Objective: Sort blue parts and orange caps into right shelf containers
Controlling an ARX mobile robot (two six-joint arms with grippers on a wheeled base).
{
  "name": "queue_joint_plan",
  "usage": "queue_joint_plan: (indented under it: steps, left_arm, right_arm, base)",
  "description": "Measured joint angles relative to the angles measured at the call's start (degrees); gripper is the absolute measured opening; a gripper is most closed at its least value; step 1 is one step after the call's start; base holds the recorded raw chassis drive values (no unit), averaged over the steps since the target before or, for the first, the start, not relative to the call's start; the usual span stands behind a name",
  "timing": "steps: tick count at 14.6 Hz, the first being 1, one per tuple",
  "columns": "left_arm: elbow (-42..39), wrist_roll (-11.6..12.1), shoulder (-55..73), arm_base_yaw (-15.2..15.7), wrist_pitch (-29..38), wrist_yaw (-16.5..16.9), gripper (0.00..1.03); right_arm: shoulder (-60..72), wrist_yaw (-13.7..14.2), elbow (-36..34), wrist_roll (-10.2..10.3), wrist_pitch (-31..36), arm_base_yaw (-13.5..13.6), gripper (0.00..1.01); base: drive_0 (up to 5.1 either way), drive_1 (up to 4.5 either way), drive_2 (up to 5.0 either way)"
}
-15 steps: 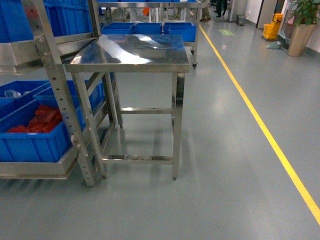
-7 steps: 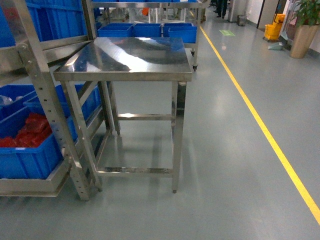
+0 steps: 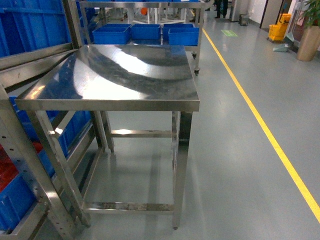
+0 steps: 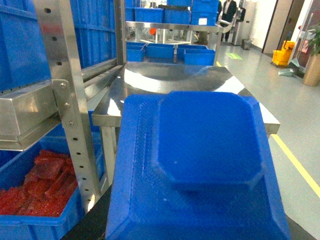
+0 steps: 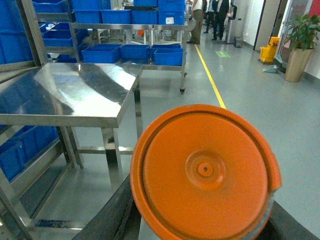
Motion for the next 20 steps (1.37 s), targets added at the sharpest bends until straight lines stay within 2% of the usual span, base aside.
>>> queue_joint_plan:
  steps: [20]
  left_arm:
    - [0.0, 0.0, 0.0, 0.0, -0.3, 0.0, 0.42]
  right_arm:
    - [0.0, 0.1, 0.0, 0.0, -0.3, 0.0, 0.43]
  base:
    - [-4.9, 2.46, 2.5]
